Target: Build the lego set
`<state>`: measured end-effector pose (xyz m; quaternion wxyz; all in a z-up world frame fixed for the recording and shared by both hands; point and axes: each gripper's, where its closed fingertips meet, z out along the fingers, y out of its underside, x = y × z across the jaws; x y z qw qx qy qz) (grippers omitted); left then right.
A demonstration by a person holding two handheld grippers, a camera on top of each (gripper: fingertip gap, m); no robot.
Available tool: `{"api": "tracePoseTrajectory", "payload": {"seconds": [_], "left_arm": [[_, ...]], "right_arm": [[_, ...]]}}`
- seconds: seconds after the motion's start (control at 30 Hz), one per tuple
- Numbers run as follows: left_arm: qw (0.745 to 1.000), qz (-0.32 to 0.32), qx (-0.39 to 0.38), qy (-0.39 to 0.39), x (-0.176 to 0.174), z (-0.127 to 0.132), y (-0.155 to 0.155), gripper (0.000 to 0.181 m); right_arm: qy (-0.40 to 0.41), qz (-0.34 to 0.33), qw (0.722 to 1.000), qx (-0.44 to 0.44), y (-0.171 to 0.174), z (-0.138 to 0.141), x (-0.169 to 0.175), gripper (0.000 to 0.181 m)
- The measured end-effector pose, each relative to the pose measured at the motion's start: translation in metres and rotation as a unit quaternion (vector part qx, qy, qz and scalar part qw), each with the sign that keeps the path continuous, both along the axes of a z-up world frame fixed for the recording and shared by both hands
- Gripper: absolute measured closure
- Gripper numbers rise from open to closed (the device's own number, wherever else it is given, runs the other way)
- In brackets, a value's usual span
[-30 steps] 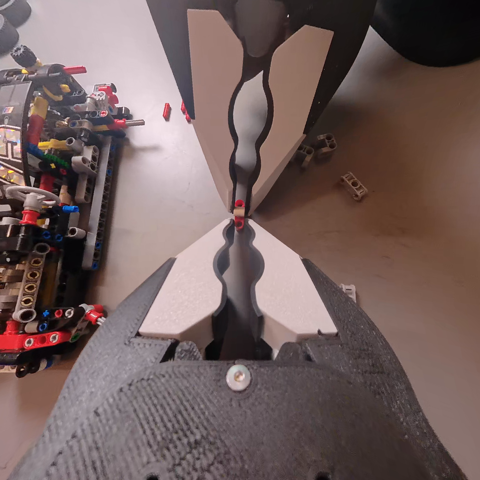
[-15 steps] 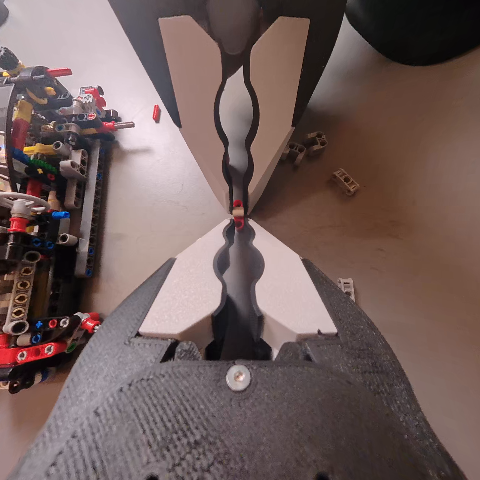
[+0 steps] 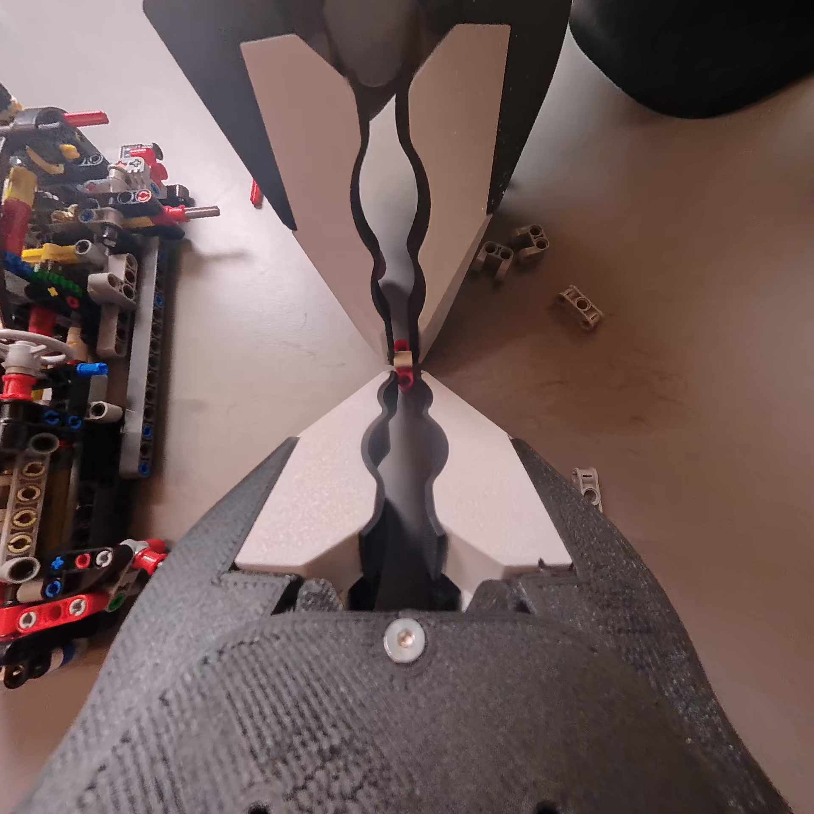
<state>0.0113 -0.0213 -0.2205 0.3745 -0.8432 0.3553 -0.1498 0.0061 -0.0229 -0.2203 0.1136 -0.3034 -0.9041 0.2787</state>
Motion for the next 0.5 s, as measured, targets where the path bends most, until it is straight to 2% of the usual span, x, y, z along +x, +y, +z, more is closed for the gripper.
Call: {"api": "tracePoseTrajectory", "payload": {"seconds": [0.33, 0.4, 0.5], "left_arm": [[1.0, 0.0, 0.0, 0.0, 0.0, 0.0, 0.0, 0.176], [1.0, 0.0, 0.001, 0.0, 0.0, 0.0, 0.0, 0.176], [1.0, -0.009, 0.0, 0.007, 0.001, 0.0, -0.004, 0.176]], "right_arm": [[0.002, -0.009, 1.0, -0.004, 0.0, 0.0, -0.001, 0.176], [0.006, -0.017, 1.0, -0.015, -0.001, 0.002, 0.001, 0.169], [0.02, -0.036, 0.997, -0.06, -0.001, 0.024, 0.005, 0.161]]}}
